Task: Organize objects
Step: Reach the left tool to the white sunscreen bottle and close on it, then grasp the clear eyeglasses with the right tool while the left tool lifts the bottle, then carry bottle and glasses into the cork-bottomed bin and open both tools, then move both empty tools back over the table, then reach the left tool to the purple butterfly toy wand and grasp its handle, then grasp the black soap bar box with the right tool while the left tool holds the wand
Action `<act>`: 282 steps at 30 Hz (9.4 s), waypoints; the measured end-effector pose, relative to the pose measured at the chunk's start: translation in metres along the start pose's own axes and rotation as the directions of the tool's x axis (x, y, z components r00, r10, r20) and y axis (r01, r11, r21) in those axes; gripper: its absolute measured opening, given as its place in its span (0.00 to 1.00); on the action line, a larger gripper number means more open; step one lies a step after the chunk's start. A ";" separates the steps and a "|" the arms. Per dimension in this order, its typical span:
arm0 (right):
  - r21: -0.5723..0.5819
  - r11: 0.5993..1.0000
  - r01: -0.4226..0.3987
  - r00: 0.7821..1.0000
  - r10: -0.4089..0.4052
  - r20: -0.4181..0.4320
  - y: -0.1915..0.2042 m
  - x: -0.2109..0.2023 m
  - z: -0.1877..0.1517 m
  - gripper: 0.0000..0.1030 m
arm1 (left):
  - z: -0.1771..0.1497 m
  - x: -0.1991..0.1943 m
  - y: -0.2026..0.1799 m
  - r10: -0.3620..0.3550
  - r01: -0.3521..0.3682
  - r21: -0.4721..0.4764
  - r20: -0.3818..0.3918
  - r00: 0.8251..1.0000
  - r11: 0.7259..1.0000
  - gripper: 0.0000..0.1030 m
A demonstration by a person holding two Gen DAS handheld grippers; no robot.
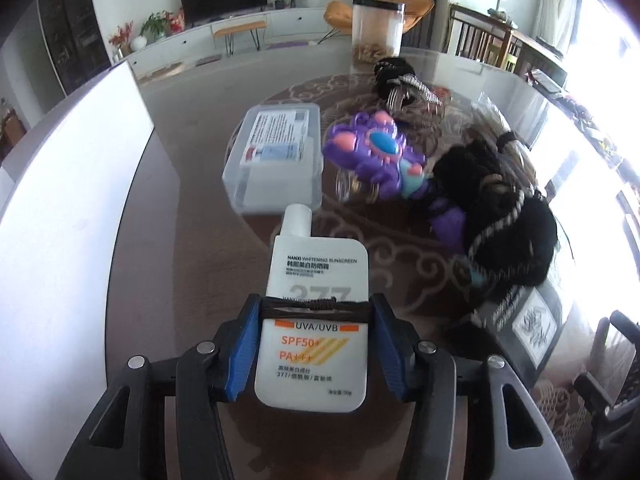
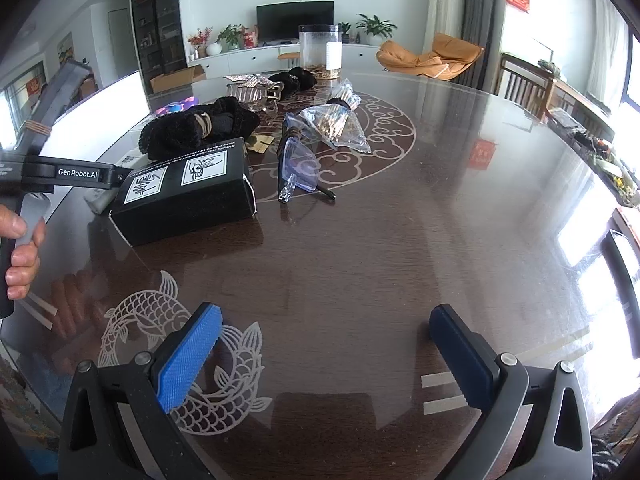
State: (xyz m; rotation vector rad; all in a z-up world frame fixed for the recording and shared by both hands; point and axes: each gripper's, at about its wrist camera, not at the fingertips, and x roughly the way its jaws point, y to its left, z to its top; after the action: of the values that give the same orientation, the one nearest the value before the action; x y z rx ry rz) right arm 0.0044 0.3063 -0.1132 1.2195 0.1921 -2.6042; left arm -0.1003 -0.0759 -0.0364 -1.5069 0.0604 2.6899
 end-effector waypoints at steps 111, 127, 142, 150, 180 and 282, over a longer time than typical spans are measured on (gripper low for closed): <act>-0.119 0.987 -0.105 0.994 0.103 -0.026 0.093 0.018 0.063 0.96 | -0.066 -0.042 0.000 -0.067 0.061 -0.143 -0.038 0.997 0.988 0.74; 0.158 0.979 0.132 0.990 -0.121 -0.078 -0.034 0.008 0.015 1.00 | -0.050 -0.020 -0.031 0.017 -0.017 -0.039 -0.005 1.000 0.999 1.00; 0.187 0.970 0.153 0.986 -0.137 -0.094 -0.026 0.015 0.025 1.00 | -0.033 -0.010 -0.036 0.010 -0.010 -0.026 0.017 1.000 1.000 1.00; 0.174 0.974 0.144 0.988 -0.132 -0.079 -0.025 0.012 0.020 1.00 | -0.029 -0.007 -0.037 -0.019 0.019 0.026 -0.006 1.000 0.999 1.00; 0.080 0.993 -0.084 0.991 0.092 -0.100 0.020 0.036 0.064 1.00 | -0.035 -0.010 -0.030 -0.063 0.059 0.091 0.036 0.997 0.994 1.00; 0.118 0.987 0.104 0.994 -0.100 -0.038 -0.019 0.017 0.026 1.00 | -0.021 -0.003 -0.007 -0.034 0.038 0.061 -0.080 0.996 0.997 1.00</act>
State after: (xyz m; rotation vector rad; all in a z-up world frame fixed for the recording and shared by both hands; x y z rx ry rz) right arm -0.0308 0.3160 -0.1101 1.3247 0.1077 -2.7209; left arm -0.0805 -0.0708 -0.0450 -1.5799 0.1185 2.5750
